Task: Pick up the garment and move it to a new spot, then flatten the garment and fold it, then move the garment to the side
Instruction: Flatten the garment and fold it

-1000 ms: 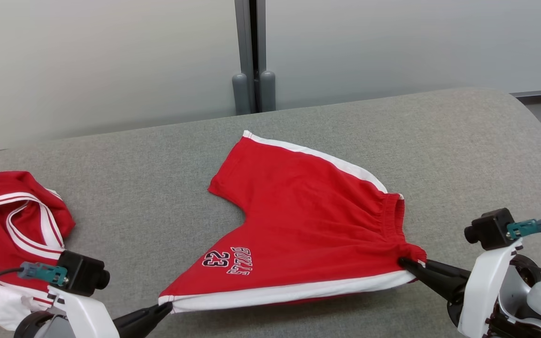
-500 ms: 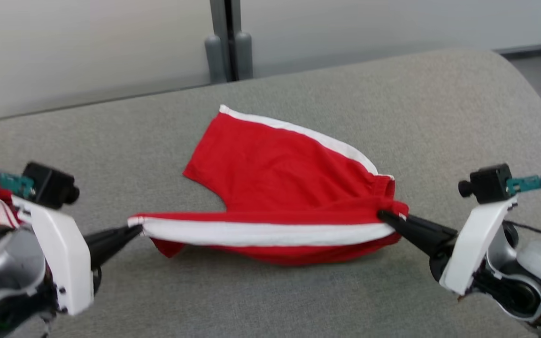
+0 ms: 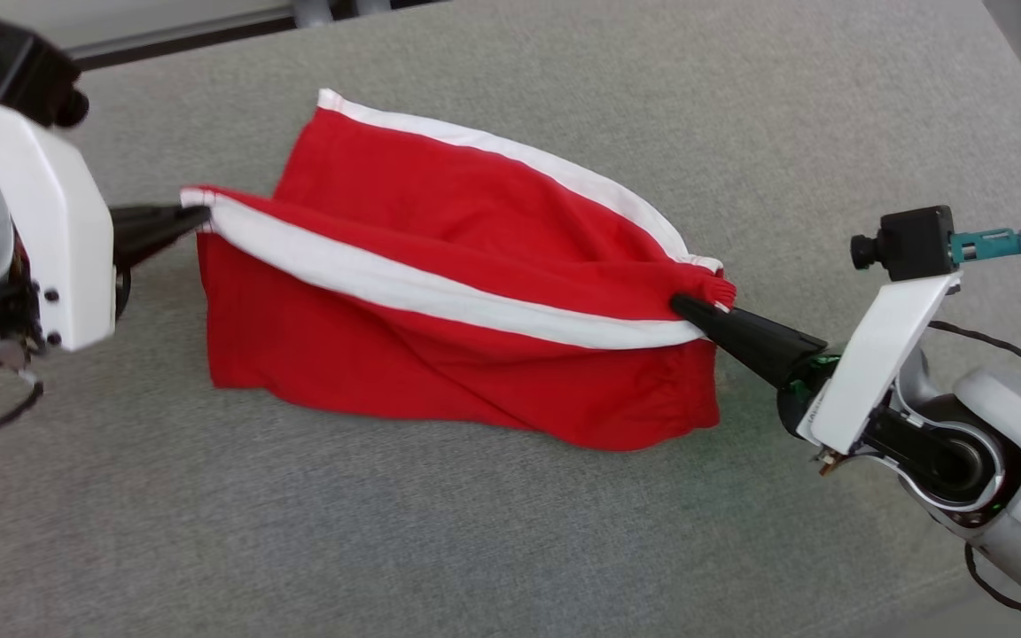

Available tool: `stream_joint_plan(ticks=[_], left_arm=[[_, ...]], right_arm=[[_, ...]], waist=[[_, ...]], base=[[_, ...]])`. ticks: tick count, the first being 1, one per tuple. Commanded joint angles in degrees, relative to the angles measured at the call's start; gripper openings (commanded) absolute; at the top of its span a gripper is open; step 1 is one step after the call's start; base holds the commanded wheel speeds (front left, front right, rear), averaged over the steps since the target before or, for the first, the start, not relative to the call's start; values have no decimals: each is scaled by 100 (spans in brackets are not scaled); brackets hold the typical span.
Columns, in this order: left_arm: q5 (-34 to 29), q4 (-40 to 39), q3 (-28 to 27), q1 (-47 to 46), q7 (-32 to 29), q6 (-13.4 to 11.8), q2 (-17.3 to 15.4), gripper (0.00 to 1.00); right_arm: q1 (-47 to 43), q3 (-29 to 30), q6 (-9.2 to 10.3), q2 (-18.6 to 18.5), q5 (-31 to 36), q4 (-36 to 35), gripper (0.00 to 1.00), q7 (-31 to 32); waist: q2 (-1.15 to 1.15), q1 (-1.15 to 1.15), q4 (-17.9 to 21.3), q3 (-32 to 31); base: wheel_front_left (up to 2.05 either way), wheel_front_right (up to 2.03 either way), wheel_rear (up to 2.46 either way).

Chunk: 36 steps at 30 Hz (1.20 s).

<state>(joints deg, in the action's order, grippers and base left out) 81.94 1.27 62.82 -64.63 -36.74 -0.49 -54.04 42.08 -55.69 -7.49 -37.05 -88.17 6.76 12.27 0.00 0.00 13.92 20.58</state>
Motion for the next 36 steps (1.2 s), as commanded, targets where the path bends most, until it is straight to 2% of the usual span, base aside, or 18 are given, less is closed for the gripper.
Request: stream_joint_plan(ticks=[1, 6, 15, 29, 30, 31, 32, 33, 36], left_arm=[[-51, 146, -33, -173, -65, 53, 81, 0], [-142, 608, -95, -650, -306, 184, 326, 0], [-402, 1250, -139, -1232, -491, 300, 536, 0], [-783, 2365, -96, -1628, -251, 481, 979, 0], [-796, 2444, -84, -1615, -218, 503, 1018, 51], [-850, 2508, -53, -1612, -183, 522, 1050, 100], [-867, 2570, -34, -1595, -159, 544, 1075, 100], [-864, 2626, -7, -1550, -166, 573, 1091, 100], [-816, 2731, 16, -1436, -114, 646, 1115, 100]], right_arm=[[50, 42, 0, 66, -66, 1, 0, -35], [81, 222, 0, 283, -161, -107, 0, -311], [190, 554, 0, 522, -222, -129, 0, -750], [525, 557, 0, 1004, -186, 275, 0, -709], [534, 531, 0, 1007, -186, 315, 1, -676], [554, 521, 0, 1009, -169, 346, 38, -657], [566, 524, 0, 1014, -166, 376, 80, -650], [564, 523, 0, 1017, -174, 420, 100, -639], [533, 498, 0, 970, -154, 550, 100, -604]], waist=[[0, 0, 205, 220], [0, 0, 415, 491], [0, 0, 737, 950], [0, 0, 939, 1240], [0, 0, 935, 1235], [0, 0, 931, 1229], [0, 0, 928, 1222], [0, 0, 925, 1210], [0, 0, 906, 1154]], base=[[0, 0, 0], [0, 0, 0], [0, 0, 0], [0, 0, 0], [0, 0, 0], [0, 0, 0], [0, 0, 0], [0, 0, 0], [0, 0, 0]])
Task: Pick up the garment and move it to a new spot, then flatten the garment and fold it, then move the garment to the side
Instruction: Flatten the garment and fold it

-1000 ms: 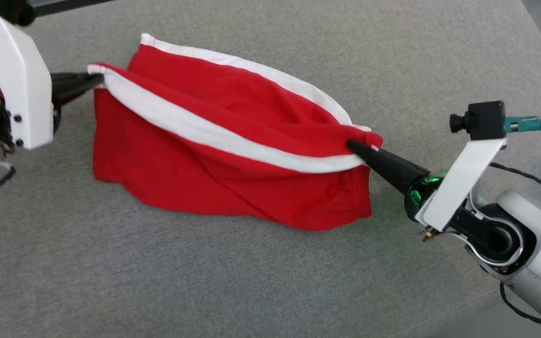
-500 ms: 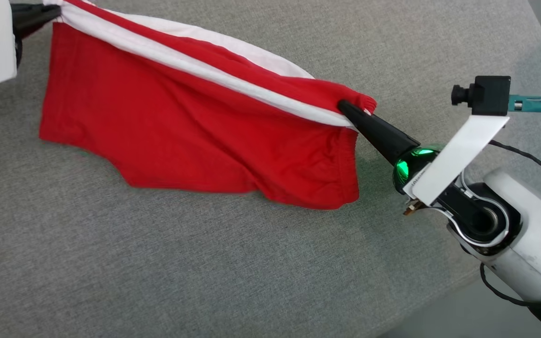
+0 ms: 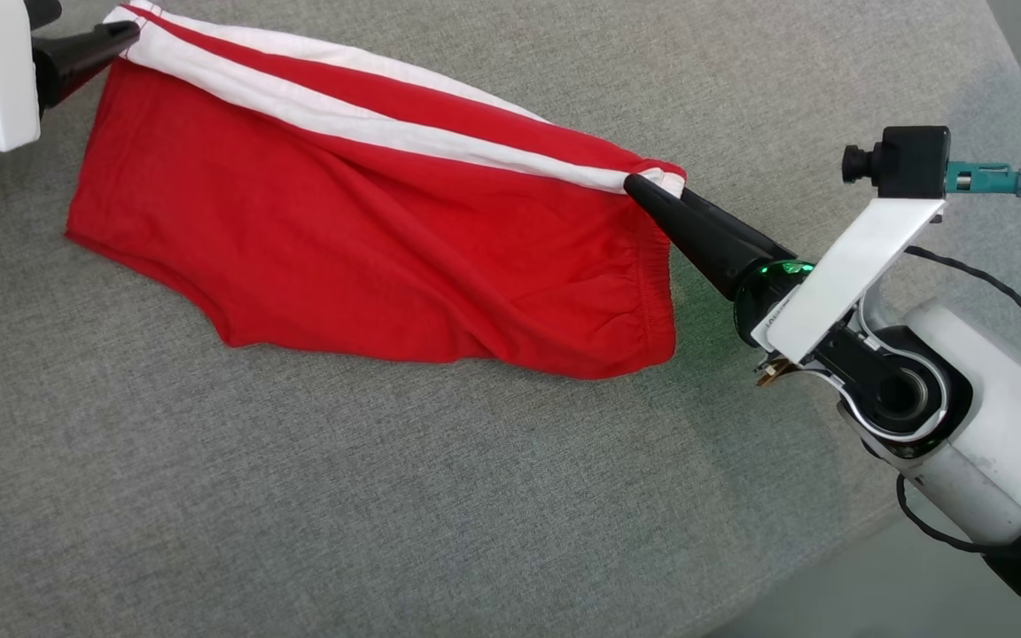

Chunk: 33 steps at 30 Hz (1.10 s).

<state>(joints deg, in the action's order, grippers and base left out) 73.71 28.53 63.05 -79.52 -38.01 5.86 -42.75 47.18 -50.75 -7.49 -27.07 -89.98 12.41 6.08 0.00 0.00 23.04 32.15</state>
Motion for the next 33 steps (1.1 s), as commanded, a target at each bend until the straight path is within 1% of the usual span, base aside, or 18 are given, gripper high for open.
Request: stream_joint_plan(ticks=[1, 6, 11, 15, 17, 20, 24, 25, 26, 30, 33], left_arm=[[26, 32, 1, 85, 29, 18, -12, 100], [159, 103, 86, 300, -82, 93, -83, 100], [381, 19, 161, 542, -316, 130, -239, 100], [598, -77, 194, 676, -567, 147, -400, 100], [634, -98, 193, 728, -582, 144, -463, 100], [720, -98, 227, 837, -710, 109, -480, 100], [1002, -177, 297, 1042, -1081, 55, -470, 100], [1084, -226, 314, 1079, -1200, 42, -476, 91], [1136, -301, 308, 1079, -1276, 26, -529, 0], [1182, -339, 266, 1113, -1227, 0, -560, 0], [1259, -331, 191, 1152, -1097, -24, -562, 0]], right_arm=[[3, -15, 0, -36, 41, 38, 100, 33], [-112, -92, 0, -114, 106, 220, 100, 67], [-283, -29, 0, -311, 88, 137, 100, -63], [-422, 25, 0, -467, 86, -11, 100, -163], [-491, 67, 0, -527, 105, -99, 100, -239], [-576, 102, 0, -580, 122, -206, 100, -339], [-681, 108, 0, -608, 142, -285, 100, -432], [-707, 110, 0, -611, 141, -290, 100, -453], [-748, 109, 0, -619, 139, -289, 100, -478], [-812, 99, 0, -621, 139, -261, 100, -511], [-866, 117, 0, -660, 119, -249, 100, -532]], waist=[[0, 0, -12, -31], [0, 0, -35, -219], [0, 0, 10, -365], [0, 0, 129, -344], [0, 0, 208, -304], [0, 0, 327, -264], [0, 0, 445, -277], [0, 0, 463, -293], [0, 0, 486, -333], [0, 0, 467, -422], [0, 0, 345, -576]], base=[[0, 0, 0], [0, 0, 0], [0, 0, 0], [0, 0, 0], [0, 0, 0], [0, 0, 0], [0, 0, 0], [0, 0, 0], [0, 0, 0], [0, 0, 0], [0, 0, 0]])
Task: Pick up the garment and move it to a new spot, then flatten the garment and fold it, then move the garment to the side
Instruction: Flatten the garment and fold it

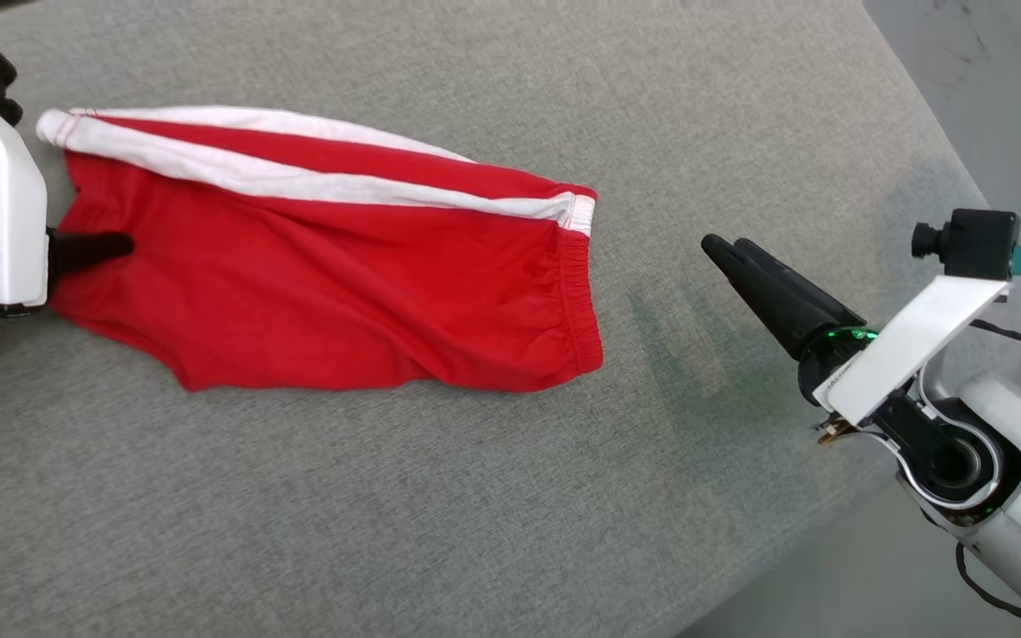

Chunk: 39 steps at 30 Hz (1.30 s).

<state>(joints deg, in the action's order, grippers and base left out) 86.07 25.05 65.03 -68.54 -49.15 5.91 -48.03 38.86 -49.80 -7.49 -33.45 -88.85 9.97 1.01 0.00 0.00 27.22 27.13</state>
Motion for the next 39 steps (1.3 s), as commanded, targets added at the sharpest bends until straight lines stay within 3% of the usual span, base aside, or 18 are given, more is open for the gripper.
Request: stream_joint_plan(ticks=[1, 12, 20, 21, 22, 23, 29, 32, 36, 39], left_arm=[[62, 13, -29, 95, 47, -24, -13, 0], [536, -404, 38, 943, 203, 48, -71, 0], [783, -742, 139, 1699, 501, -41, -141, 0], [774, -748, 141, 1761, 565, -54, -130, 33], [759, -743, 151, 1819, 629, -51, -111, 81], [738, -725, 161, 1883, 685, -46, -95, 100], [614, -599, 221, 2076, 929, -18, -15, 100], [466, -620, 94, 2070, 1342, 33, -44, 100], [-15, -763, -217, 2019, 2479, 91, -133, 100], [-354, -909, -405, 2191, 3403, -56, -203, 100]], right_arm=[[-51, 28, 0, -42, 1, 4, 100, -34], [-192, -79, 0, -261, -16, 277, 100, 214], [-368, -105, 0, -371, -112, 342, 100, 304], [-384, -113, 0, -382, -122, 343, 100, 320], [-400, -118, 0, -399, -126, 347, 100, 327], [-413, -121, 0, -415, -129, 348, 100, 339], [-489, -137, 0, -470, -56, 379, 100, 280], [-481, -168, 0, -521, 163, 427, 100, 145], [-417, -85, 0, -567, 604, 534, 100, -277], [-442, 32, 0, -542, 977, 694, 100, -658]], waist=[[0, 0, -136, -145], [0, 0, -897, -1049], [0, 0, -1221, -1442], [0, 0, -1248, -1468], [0, 0, -1273, -1495], [0, 0, -1297, -1519], [0, 0, -1464, -1763], [0, 0, -1580, -1958], [0, 0, -1745, -2223], [0, 0, -1887, -2394]], base=[[0, 0, 0], [0, 0, 0], [0, 0, 0], [0, 0, 0], [0, 0, 0], [0, 0, 0], [0, 0, 0], [0, 0, 0], [0, 0, 0], [0, 0, 0]])
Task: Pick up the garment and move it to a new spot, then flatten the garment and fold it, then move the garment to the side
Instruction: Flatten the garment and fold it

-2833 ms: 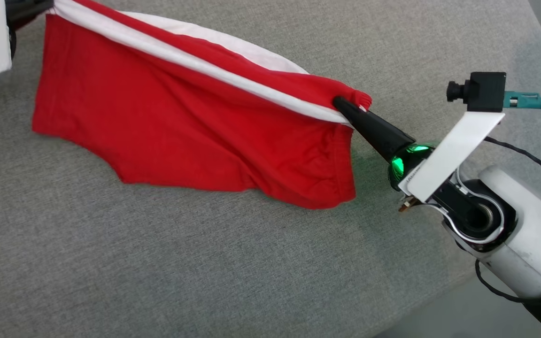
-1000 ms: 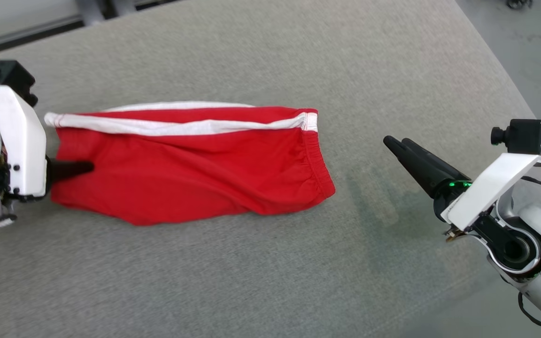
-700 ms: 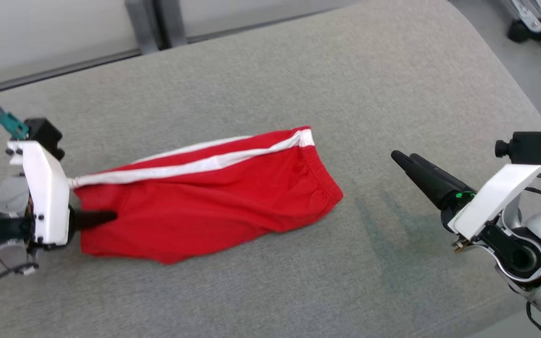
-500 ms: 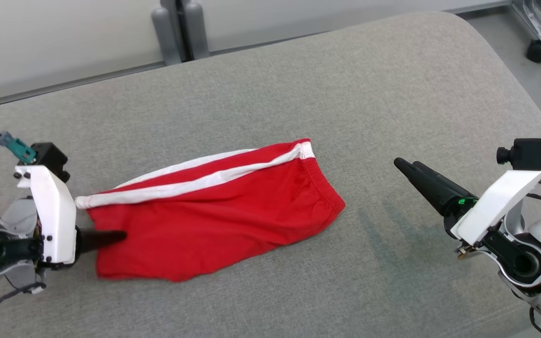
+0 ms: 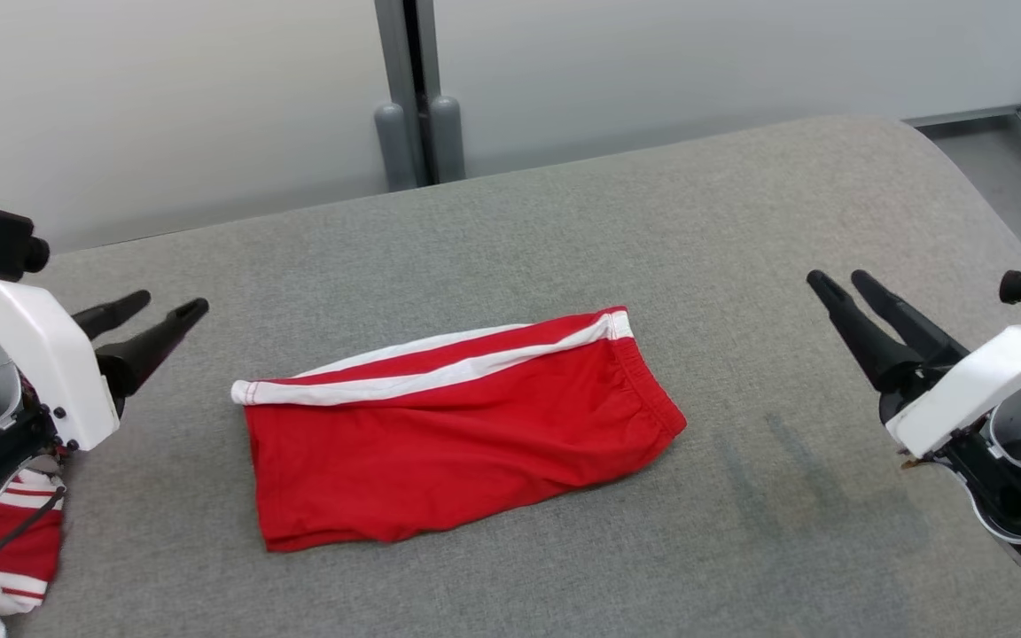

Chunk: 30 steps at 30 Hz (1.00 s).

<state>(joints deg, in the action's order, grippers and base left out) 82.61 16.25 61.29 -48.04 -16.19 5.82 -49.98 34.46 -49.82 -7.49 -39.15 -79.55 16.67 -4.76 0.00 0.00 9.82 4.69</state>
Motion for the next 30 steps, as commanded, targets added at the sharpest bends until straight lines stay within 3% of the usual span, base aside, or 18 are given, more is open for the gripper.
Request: stream_joint_plan(ticks=[1, 2, 11, 16, 22, 30], left_arm=[[-92, -85, -106, 209, 414, -165, -39, 100], [-92, -85, -106, 209, 414, -165, -39, 100], [-592, -899, -644, 1204, 2805, -1431, -329, 100], [-847, -1315, -1267, 1947, 3136, -1948, -107, 100], [-2181, -1578, -2758, 3122, 3130, -2082, 801, 100], [-3771, -1564, -3810, 4205, 3132, -2069, 1798, 100]], right_arm=[[-38, 122, 0, 43, 152, 97, 100, -253], [-38, 122, 0, 43, 152, 97, 100, -253], [-552, 1020, 0, 543, 1186, 522, 100, -965], [-1055, 1723, 0, 927, 1718, 474, 100, -1024], [-1747, 2534, 0, 1365, 2342, 268, 100, -1040], [-2437, 3320, 0, 2067, 3383, 152, 100, -965]], waist=[[0, 0, -203, -195], [0, 0, -203, -195], [0, 0, -598, -387], [0, 0, -740, -405], [0, 0, -834, -402], [0, 0, -843, -350]], base=[[0, 0, 0], [0, 0, 0], [0, 0, 0], [0, 0, 0], [0, 0, 0], [0, 0, 0]])
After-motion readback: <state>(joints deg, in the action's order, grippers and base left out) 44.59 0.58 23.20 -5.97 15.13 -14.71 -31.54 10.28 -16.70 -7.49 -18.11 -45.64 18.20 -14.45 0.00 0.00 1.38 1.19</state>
